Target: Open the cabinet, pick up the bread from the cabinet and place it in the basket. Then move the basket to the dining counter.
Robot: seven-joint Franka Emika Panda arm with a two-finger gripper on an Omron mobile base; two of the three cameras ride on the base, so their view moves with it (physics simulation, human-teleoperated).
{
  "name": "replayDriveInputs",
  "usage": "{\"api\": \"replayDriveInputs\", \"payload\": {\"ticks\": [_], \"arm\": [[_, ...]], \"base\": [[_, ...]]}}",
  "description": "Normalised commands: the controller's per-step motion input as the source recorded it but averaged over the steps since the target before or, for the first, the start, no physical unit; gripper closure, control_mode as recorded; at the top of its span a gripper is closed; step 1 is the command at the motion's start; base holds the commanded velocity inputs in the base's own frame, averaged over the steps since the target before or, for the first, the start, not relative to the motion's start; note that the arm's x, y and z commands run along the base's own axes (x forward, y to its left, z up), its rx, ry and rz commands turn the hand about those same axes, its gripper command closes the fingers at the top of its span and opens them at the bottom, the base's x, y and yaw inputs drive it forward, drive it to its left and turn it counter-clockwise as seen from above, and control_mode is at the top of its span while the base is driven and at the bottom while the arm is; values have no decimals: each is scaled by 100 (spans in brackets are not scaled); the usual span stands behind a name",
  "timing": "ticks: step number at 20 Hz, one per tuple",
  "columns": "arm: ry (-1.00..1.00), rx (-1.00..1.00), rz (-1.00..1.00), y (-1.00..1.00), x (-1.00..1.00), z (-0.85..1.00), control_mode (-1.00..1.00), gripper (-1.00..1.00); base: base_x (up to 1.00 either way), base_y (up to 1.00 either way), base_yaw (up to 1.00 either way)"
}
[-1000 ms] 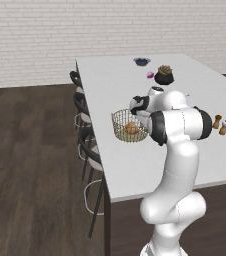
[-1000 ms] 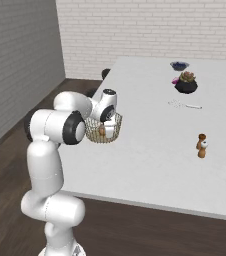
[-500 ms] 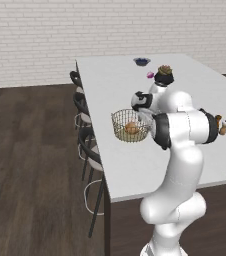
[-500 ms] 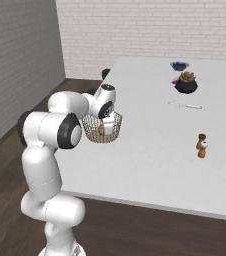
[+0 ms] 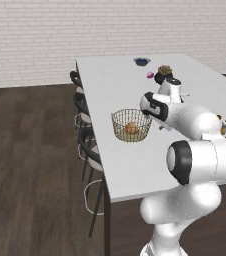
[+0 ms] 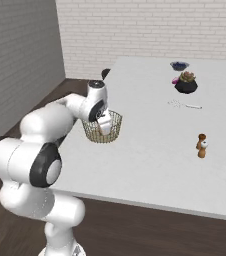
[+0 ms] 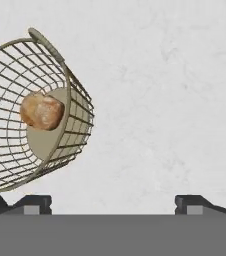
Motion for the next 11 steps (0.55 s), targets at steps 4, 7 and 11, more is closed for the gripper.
{"api": "replayDriveInputs", "payload": {"ticks": [4, 7, 11], "arm": [[-21, -23, 37, -1, -100, 39, -100, -100], [-18, -23, 38, 0, -100, 47, -100, -100], [-20, -23, 38, 0, -100, 34, -100, -100]], "base": [[0, 0, 0], [0, 0, 0], [0, 0, 0]]}}
